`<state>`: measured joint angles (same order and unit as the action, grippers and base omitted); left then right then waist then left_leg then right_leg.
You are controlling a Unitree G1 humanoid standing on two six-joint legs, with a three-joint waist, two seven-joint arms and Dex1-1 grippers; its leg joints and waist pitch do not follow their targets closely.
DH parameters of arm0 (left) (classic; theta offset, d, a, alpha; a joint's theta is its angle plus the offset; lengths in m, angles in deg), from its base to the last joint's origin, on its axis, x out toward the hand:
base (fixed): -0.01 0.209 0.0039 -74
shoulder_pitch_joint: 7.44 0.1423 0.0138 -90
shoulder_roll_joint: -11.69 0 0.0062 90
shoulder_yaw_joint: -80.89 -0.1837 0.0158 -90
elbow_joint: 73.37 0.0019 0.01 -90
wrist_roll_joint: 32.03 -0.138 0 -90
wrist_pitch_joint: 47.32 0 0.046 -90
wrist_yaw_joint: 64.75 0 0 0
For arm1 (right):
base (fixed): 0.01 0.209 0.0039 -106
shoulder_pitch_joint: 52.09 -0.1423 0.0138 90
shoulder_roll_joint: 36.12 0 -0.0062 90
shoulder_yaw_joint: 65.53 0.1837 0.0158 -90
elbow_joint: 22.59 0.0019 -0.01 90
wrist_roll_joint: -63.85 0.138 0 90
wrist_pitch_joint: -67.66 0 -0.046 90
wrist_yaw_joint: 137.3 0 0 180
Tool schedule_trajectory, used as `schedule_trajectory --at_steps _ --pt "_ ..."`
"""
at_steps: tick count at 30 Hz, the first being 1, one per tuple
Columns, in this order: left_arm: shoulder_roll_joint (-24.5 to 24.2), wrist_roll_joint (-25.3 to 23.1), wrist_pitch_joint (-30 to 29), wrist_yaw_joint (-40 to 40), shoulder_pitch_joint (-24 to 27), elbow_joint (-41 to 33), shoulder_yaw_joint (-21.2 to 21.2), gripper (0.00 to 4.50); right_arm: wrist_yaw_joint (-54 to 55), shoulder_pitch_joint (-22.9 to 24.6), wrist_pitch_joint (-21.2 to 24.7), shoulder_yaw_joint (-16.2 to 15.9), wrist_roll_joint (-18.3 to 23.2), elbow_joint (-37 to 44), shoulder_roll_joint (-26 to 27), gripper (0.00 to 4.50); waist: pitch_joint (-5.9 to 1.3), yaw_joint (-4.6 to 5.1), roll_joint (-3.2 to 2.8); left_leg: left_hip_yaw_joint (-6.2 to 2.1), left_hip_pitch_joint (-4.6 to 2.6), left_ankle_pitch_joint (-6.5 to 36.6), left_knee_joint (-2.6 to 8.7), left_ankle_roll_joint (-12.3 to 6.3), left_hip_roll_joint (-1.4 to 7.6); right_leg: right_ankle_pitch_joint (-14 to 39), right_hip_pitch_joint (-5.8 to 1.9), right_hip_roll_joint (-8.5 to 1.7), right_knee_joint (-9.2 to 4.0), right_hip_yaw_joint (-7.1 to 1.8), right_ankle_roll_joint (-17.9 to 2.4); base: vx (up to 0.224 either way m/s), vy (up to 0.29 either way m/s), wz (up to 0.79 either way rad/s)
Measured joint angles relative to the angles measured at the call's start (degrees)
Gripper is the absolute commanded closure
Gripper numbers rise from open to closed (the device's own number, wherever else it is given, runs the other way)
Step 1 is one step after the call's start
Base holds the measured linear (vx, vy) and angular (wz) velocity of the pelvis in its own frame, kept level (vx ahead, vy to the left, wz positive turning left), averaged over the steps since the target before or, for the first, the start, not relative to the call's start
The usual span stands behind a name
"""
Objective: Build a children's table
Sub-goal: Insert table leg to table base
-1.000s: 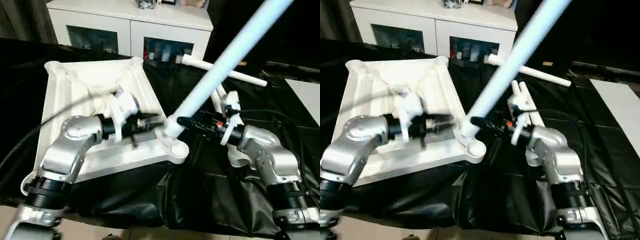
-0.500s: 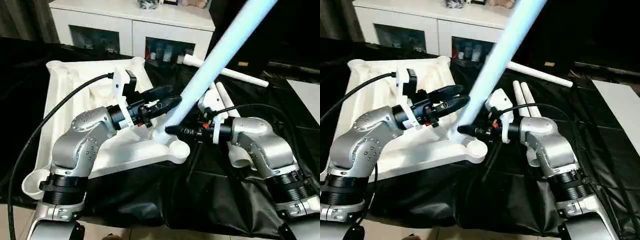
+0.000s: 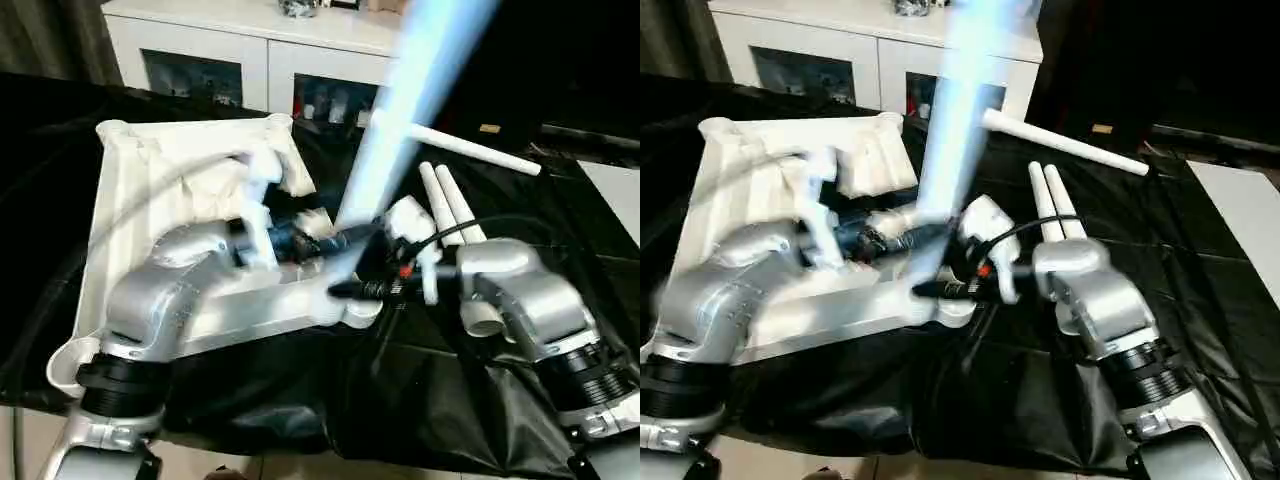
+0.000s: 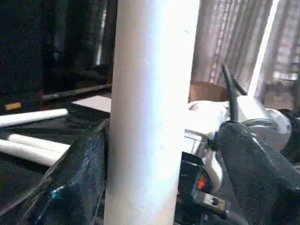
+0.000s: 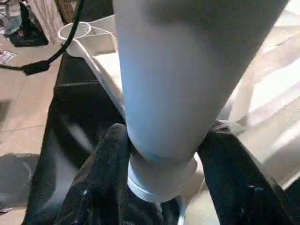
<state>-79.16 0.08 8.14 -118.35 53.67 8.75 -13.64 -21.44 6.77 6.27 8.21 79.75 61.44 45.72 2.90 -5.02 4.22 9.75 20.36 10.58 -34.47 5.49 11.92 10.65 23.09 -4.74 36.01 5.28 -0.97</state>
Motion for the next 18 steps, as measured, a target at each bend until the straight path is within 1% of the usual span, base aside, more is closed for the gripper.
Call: schedule_trajectory --at_steps 1,3,4,5,7,8,9,10,12,13,14,15,16,17,18 --pt "-0.1 0.3 -0.3 -0.1 0.0 -0.3 0.0 0.36 -0.1 0.0 0.0 0.0 0.0 0.3 0.0 2.65 0.00 0.01 -0.01 0.00 -0.01 0.0 0.00 0.00 0.00 0.0 0.00 0.00 0.00 0.00 0.0 0.000 0.000 0.00" --pt "-0.4 0.3 -0.3 -0.3 0.2 -0.6 0.0 0.31 0.0 0.0 0.0 0.0 0.0 0.3 0.0 2.65 0.00 -0.02 -0.01 0.00 -0.01 0.0 0.00 0.00 0.00 0.0 0.00 0.00 0.00 0.00 0.0 0.000 0.000 0.00" --pt "-0.7 0.0 -0.1 -0.4 0.3 -0.6 -0.2 0.25 0.0 0.0 0.0 0.0 0.0 0.3 0.0 2.65 0.00 -0.04 -0.01 0.00 0.00 0.0 0.00 0.00 0.00 0.0 0.00 0.00 0.00 0.00 0.0 0.000 0.000 0.00" --pt "-0.7 -0.4 0.2 -0.1 0.4 -0.5 -0.2 0.06 0.0 0.0 0.0 0.0 0.0 0.4 -0.1 2.65 0.00 -0.04 -0.01 0.00 0.00 0.0 0.00 0.00 0.00 0.0 0.00 0.00 -0.01 0.00 0.0 0.000 0.000 0.00" --pt "-0.3 -1.2 1.4 0.9 0.3 0.1 -0.3 0.00 -0.1 0.0 0.0 0.0 0.0 0.4 -0.4 2.65 0.00 -0.16 -0.01 0.00 0.01 0.0 0.00 0.00 0.00 0.0 0.00 0.00 -0.01 0.00 0.0 0.000 0.000 0.00" --pt "-0.1 -1.7 2.0 1.5 0.3 0.4 -0.3 0.46 -0.1 0.0 0.1 0.0 0.0 0.6 -0.5 2.65 0.00 -0.19 -0.01 0.00 0.02 0.0 -0.01 0.00 0.00 0.0 0.00 0.00 -0.02 0.00 0.0 0.000 0.000 0.00" --pt "0.0 -2.0 2.2 2.1 0.3 0.7 -0.2 0.53 -0.2 0.0 0.1 0.0 0.0 0.8 -0.5 2.65 0.00 -0.17 0.00 0.00 0.03 0.0 0.00 0.00 0.00 0.0 0.00 0.00 -0.02 0.00 0.0 0.000 0.000 0.00" --pt "0.1 -2.1 2.2 2.7 0.1 1.0 -0.1 0.44 -0.2 0.0 0.1 0.0 0.0 0.9 -0.6 2.65 0.00 -0.15 0.00 0.00 0.02 0.0 -0.01 0.00 0.00 0.0 -0.01 0.00 -0.02 0.00 0.0 0.000 0.000 0.00" --pt "0.8 -2.1 2.2 4.1 -0.6 1.9 0.4 0.42 -0.2 0.0 0.1 0.0 0.0 0.9 -0.7 2.65 0.00 -0.13 0.00 0.00 0.03 0.0 -0.01 0.00 -0.01 0.0 0.00 0.00 -0.02 0.00 0.0 0.000 0.000 0.00" --pt "1.0 -2.1 2.2 4.6 -0.9 2.1 0.8 0.83 -0.2 0.0 0.1 0.0 0.0 0.9 -0.6 2.65 0.00 -0.10 0.00 0.00 0.03 0.0 0.00 0.00 0.00 0.0 0.00 0.00 -0.02 0.00 0.0 0.000 0.000 0.00" --pt "1.1 -2.1 2.2 5.0 -1.1 2.1 1.2 0.83 -0.2 0.0 0.1 0.0 0.0 0.9 -0.6 2.65 0.00 -0.11 -0.01 0.00 0.02 0.0 0.00 0.00 0.00 0.0 0.00 0.00 -0.02 0.00 0.0 0.000 0.000 0.00" --pt "1.2 -2.0 2.2 5.2 -1.1 2.1 1.5 0.99 -0.1 0.0 0.1 0.1 0.0 0.9 -0.7 2.65 0.00 -0.10 -0.01 0.00 0.02 0.0 0.00 0.00 0.00 0.0 0.00 0.00 -0.02 0.00 0.0 0.000 0.000 0.00" --pt "1.5 -1.9 2.2 5.3 -1.2 2.1 1.7 0.94 0.0 0.0 0.1 0.1 0.0 0.9 -0.7 2.65 0.00 -0.10 0.00 0.00 0.02 0.0 0.00 0.00 0.00 0.0 0.00 0.00 -0.02 0.00 0.0 0.000 0.000 0.00" --pt "1.8 -1.8 2.2 5.6 -1.2 2.2 1.9 1.02 0.1 0.0 0.1 0.1 0.0 0.9 -0.7 2.66 0.00 -0.08 0.00 0.00 0.03 0.0 -0.01 0.00 0.00 0.0 0.00 0.00 -0.03 0.00 0.0 0.000 0.000 0.00" --pt "2.1 -1.6 2.2 5.8 -1.3 2.4 2.0 1.20 0.1 0.0 0.1 0.1 0.0 0.9 -0.7 2.66 0.00 -0.09 0.00 0.00 0.03 0.0 -0.01 0.00 0.00 0.0 0.00 0.00 -0.03 0.00 0.0 0.000 0.000 0.00"
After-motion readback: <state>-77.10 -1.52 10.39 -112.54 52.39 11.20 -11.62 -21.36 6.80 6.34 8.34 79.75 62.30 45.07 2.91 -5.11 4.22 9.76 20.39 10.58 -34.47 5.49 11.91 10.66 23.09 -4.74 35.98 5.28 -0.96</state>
